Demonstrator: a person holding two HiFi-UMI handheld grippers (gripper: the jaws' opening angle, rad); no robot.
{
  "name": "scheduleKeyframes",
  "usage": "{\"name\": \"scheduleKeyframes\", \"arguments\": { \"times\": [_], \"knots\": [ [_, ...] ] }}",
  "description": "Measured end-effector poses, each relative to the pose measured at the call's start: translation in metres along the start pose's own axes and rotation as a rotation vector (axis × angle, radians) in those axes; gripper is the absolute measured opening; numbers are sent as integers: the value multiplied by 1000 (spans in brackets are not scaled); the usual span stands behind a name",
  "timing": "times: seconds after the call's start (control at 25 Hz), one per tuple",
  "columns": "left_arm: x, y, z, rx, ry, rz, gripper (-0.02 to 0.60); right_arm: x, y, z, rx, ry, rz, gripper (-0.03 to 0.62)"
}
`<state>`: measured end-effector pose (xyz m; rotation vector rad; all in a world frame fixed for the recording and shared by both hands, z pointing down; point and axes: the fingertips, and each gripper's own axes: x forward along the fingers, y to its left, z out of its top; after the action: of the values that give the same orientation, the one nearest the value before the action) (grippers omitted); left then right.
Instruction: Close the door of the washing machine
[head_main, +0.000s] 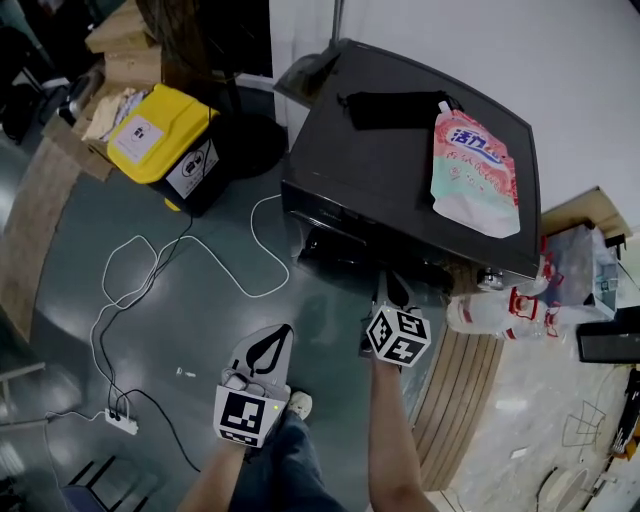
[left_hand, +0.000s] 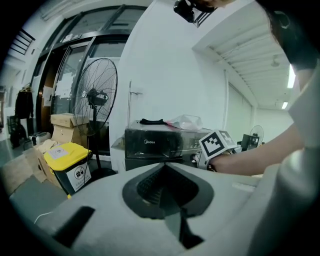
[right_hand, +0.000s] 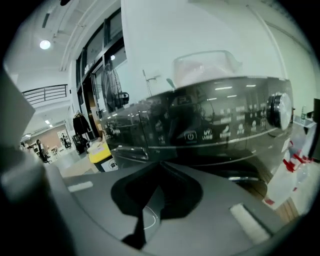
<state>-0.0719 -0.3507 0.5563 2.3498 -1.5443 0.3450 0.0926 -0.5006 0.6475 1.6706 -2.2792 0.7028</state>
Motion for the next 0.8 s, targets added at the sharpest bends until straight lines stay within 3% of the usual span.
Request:
{"name": "scheduleKeyframes", "arguments": {
  "times": [0.32, 0.64, 0.8],
  "knots": [
    [-6, -11, 92, 90, -128, -3, 8, -98, 15, 117, -20, -259, -5, 12],
    [-18, -46, 227, 184, -358, -30, 8, -223, 6, 232, -47, -529, -57, 11],
    [-36, -62, 273, 219, -450, -60, 8, -284, 12, 265, -81, -641, -86, 11]
  ]
}}
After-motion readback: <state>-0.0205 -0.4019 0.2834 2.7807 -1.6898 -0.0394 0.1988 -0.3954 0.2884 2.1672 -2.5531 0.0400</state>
